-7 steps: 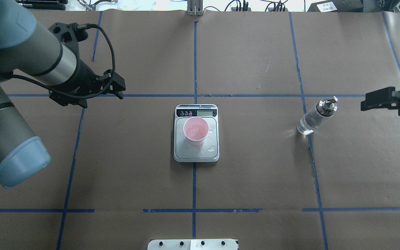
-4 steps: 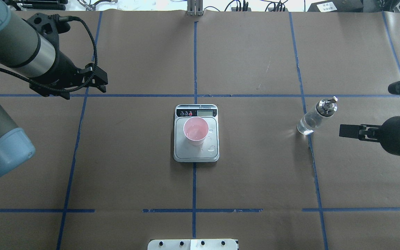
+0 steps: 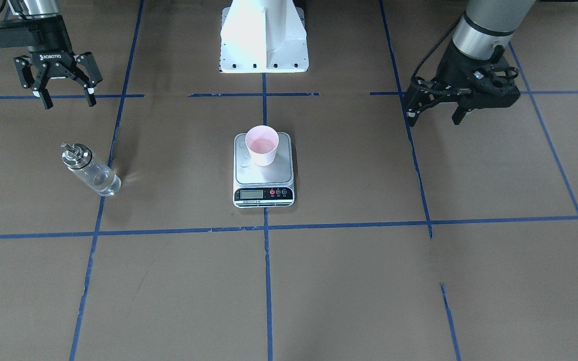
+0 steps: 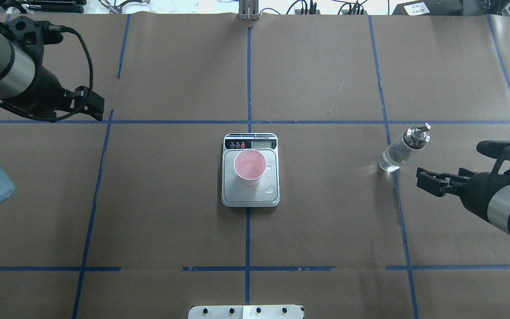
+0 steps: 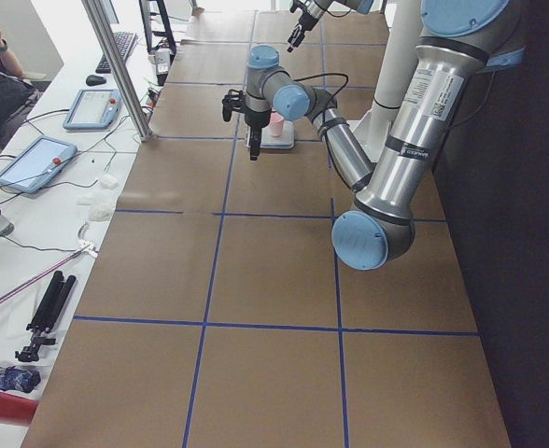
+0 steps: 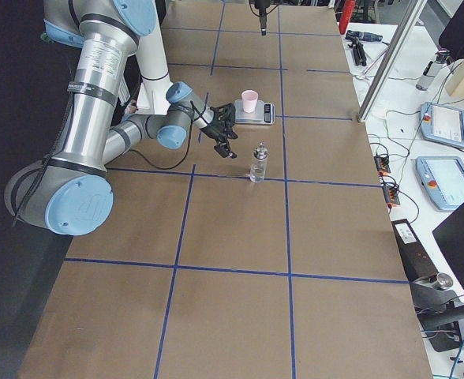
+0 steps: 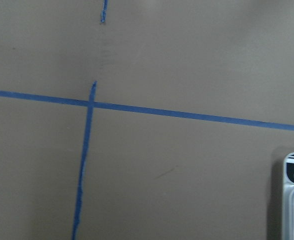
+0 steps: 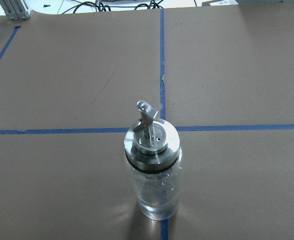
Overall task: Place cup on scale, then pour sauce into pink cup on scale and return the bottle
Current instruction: 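Withdraw the left gripper from the cup while the right gripper approaches the glass bottle, then close the right gripper around the glass sauce bottle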
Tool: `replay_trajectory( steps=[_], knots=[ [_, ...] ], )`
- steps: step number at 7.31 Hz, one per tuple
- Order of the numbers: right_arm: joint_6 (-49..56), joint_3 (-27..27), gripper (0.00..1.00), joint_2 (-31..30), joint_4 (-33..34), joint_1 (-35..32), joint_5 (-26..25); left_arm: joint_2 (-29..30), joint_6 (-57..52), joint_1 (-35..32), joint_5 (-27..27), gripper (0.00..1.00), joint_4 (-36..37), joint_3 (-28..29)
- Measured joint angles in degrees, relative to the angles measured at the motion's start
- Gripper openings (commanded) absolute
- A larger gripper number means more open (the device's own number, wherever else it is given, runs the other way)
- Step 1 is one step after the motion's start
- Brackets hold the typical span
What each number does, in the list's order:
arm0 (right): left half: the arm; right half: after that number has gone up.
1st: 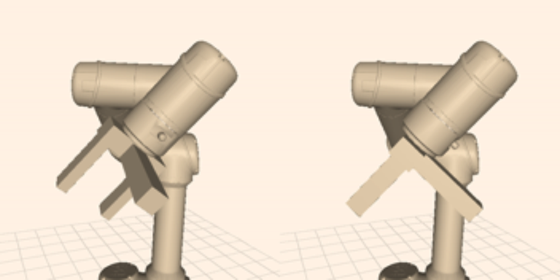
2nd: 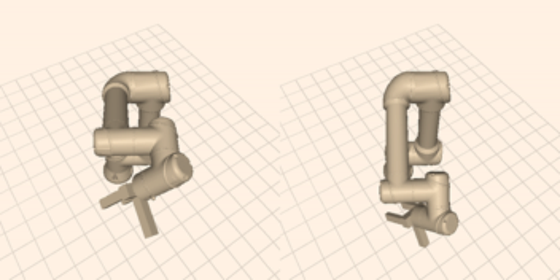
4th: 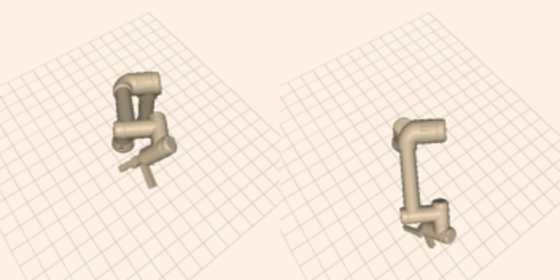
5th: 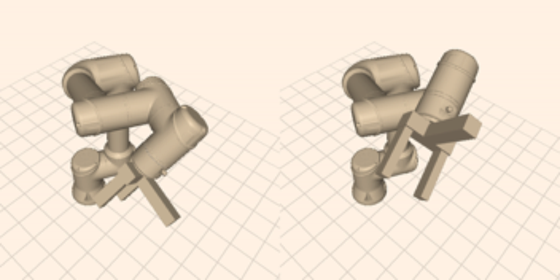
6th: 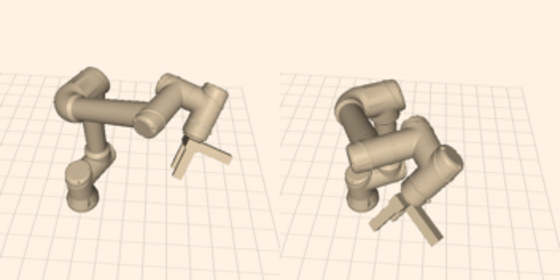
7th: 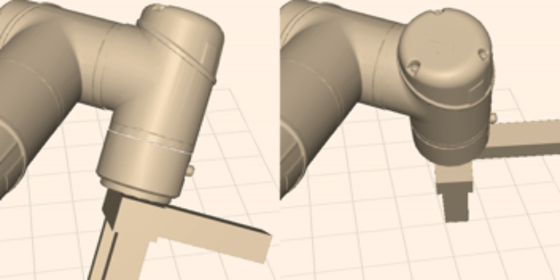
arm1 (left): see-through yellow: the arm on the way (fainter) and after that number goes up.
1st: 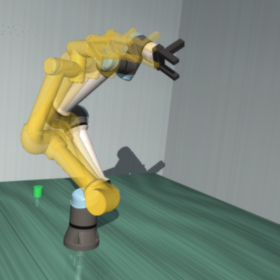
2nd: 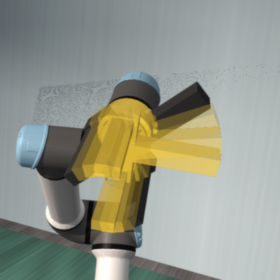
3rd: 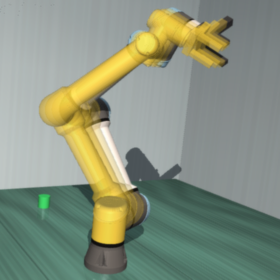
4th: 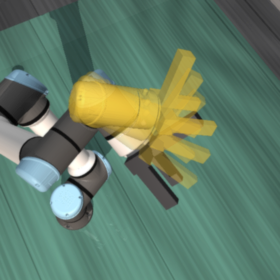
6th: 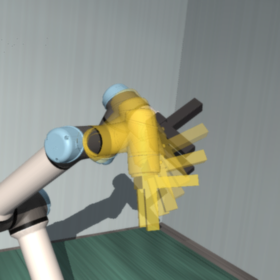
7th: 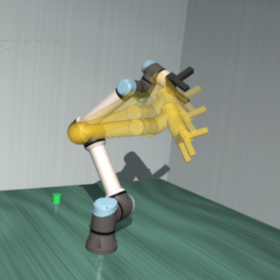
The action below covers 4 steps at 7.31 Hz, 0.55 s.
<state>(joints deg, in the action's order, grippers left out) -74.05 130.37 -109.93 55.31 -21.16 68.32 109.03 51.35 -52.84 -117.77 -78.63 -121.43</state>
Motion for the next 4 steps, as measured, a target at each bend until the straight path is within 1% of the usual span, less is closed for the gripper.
replay_trajectory(
  steps=[2, 3, 4],
  knots=[
    [0.31, -5.03, 1.0, 0.4, -3.13, 6.27, -12.7, -4.73, -12.18, -4.92, 0.05, 1.0, -0.6, 0.54],
    [0.41, -7.1, 1.0, 1.03, -3.55, 8.15, -16.96, -6.43, -18.55, -7.63, 0.07, 1.0, -0.78, 1.38],
    [0.48, -8.91, 1.0, 2.16, -4.29, 9.17, -19.77, -7.45, -23.07, -9.83, 0.07, 1.0, -1.2, 2.45]
  ],
)
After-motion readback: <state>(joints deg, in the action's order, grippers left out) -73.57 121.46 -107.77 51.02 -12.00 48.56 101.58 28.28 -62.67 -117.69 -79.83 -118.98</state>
